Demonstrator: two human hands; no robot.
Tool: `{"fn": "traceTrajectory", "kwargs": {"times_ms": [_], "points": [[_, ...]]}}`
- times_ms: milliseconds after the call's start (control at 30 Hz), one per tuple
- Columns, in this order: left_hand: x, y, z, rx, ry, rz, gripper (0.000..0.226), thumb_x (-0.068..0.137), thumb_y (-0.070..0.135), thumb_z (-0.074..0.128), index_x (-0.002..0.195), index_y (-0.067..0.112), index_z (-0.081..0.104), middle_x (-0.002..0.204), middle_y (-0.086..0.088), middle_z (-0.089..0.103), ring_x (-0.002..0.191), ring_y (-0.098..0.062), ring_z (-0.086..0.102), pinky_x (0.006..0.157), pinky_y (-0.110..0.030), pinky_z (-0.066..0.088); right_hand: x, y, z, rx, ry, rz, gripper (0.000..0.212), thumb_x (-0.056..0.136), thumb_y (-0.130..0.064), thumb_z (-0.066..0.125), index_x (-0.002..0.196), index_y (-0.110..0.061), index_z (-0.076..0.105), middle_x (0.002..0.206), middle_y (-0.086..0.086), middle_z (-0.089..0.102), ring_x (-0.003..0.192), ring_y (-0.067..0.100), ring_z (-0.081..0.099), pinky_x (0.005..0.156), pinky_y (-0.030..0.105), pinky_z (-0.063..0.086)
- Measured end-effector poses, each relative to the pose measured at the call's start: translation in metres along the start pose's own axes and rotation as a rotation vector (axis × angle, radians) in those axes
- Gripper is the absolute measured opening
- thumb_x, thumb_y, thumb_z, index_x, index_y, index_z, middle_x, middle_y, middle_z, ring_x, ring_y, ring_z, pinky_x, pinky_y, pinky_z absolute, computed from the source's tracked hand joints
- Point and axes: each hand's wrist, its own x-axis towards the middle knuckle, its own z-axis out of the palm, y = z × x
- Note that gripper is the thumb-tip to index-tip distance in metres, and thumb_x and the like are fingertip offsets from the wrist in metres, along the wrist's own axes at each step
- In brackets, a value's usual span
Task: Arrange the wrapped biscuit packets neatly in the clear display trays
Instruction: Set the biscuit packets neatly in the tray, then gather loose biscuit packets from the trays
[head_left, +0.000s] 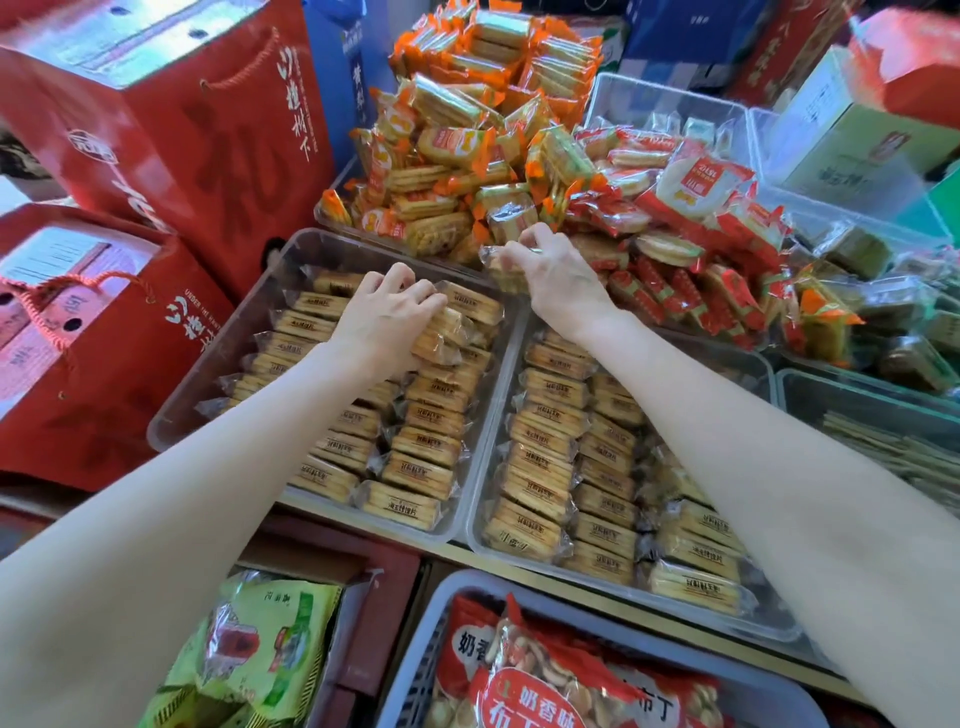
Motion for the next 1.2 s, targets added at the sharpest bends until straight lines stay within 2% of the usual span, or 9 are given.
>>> {"fn": "traceTrajectory", "kwargs": {"times_ms": [133, 267, 367, 600, 800, 933, 1000, 1100, 1200], "points": [[-0.006, 0.002, 0.0, 0.011, -0.05, -0.008, 0.056, 0.087, 0.016, 0.056, 0.14, 0.018, 0.036, 0.141, -0.001, 0.041, 0.131, -0.026, 0.027, 0.102, -0.036, 0.028, 0.006, -0.025, 0.016, -0.095, 0.089, -0.162, 0.045, 0.07, 0.024, 0.055, 0.108, 0.001, 0.06, 0.115, 0.027, 0.051, 0.087, 0.037, 0.055, 0.073, 0.044, 0.054], [-0.013, -0.003, 0.007, -0.045, -0.026, -0.026, 0.055, 0.089, 0.021, 0.056, 0.14, 0.019, 0.036, 0.143, -0.001, 0.039, 0.131, -0.026, 0.027, 0.103, -0.036, 0.027, 0.006, -0.029, 0.029, -0.075, -0.075, -0.239, 0.029, 0.082, 0.007, 0.058, 0.111, 0.001, 0.054, 0.128, 0.025, 0.042, 0.108, 0.034, 0.046, 0.091, 0.041, 0.048], [-0.014, -0.003, 0.011, -0.082, -0.026, -0.037, 0.056, 0.09, 0.026, 0.057, 0.141, 0.019, 0.036, 0.144, -0.001, 0.037, 0.131, -0.026, 0.027, 0.103, -0.037, 0.027, 0.008, -0.03, 0.042, -0.179, -0.131, -0.217, 0.048, 0.08, -0.012, 0.069, 0.122, 0.0, 0.048, 0.132, 0.025, 0.042, 0.115, 0.039, 0.045, 0.103, 0.045, 0.037], [-0.015, -0.006, 0.012, -0.106, -0.036, -0.05, 0.059, 0.088, 0.026, 0.059, 0.141, 0.018, 0.034, 0.144, -0.001, 0.036, 0.132, -0.026, 0.025, 0.104, -0.036, 0.026, 0.022, -0.044, 0.045, -0.314, -0.04, -0.063, 0.066, 0.08, -0.015, 0.068, 0.135, -0.008, 0.032, 0.132, 0.018, 0.042, 0.112, 0.033, 0.047, 0.089, 0.039, 0.04], [-0.024, -0.015, -0.001, -0.236, 0.004, -0.113, 0.072, 0.079, 0.039, 0.069, 0.141, 0.02, 0.037, 0.139, 0.001, 0.042, 0.13, -0.025, 0.026, 0.103, -0.036, 0.024, 0.012, -0.028, 0.01, 0.131, 0.078, 0.169, 0.066, 0.077, -0.025, 0.072, 0.128, -0.005, 0.034, 0.115, 0.016, 0.049, 0.1, 0.029, 0.05, 0.086, 0.035, 0.042], [-0.022, -0.002, -0.022, -0.405, 0.126, -0.091, 0.07, 0.077, 0.033, 0.071, 0.139, 0.02, 0.042, 0.136, 0.002, 0.045, 0.127, -0.025, 0.027, 0.102, -0.039, 0.024, -0.031, 0.014, -0.035, 0.536, 0.225, 0.347, 0.065, 0.076, -0.015, 0.074, 0.124, -0.001, 0.032, 0.112, 0.009, 0.045, 0.095, 0.014, 0.044, 0.072, 0.009, 0.034], [-0.016, 0.016, -0.03, -0.448, 0.151, -0.038, 0.069, 0.077, 0.034, 0.071, 0.139, 0.02, 0.043, 0.136, 0.001, 0.046, 0.126, -0.026, 0.027, 0.102, -0.041, 0.024, -0.064, 0.038, -0.045, 0.622, 0.185, 0.458, 0.068, 0.077, -0.012, 0.074, 0.128, -0.005, 0.029, 0.116, 0.006, 0.042, 0.101, 0.013, 0.043, 0.077, 0.007, 0.032], [-0.007, 0.049, -0.035, -0.419, 0.121, 0.06, 0.07, 0.078, 0.033, 0.069, 0.14, 0.023, 0.039, 0.137, 0.002, 0.043, 0.128, -0.025, 0.025, 0.103, -0.04, 0.022, -0.112, 0.067, -0.034, 0.58, 0.03, 0.544, 0.072, 0.076, -0.012, 0.076, 0.132, -0.01, 0.03, 0.12, 0.003, 0.04, 0.109, 0.013, 0.038, 0.09, 0.021, 0.029], [-0.003, 0.076, -0.033, -0.376, 0.084, 0.166, 0.073, 0.079, 0.035, 0.068, 0.143, 0.023, 0.035, 0.139, 0.001, 0.041, 0.132, -0.024, 0.025, 0.106, -0.038, 0.019, -0.148, 0.084, -0.015, 0.543, -0.166, 0.55, 0.072, 0.075, -0.014, 0.076, 0.131, -0.012, 0.031, 0.115, 0.003, 0.043, 0.107, 0.018, 0.044, 0.087, 0.025, 0.032]]}}
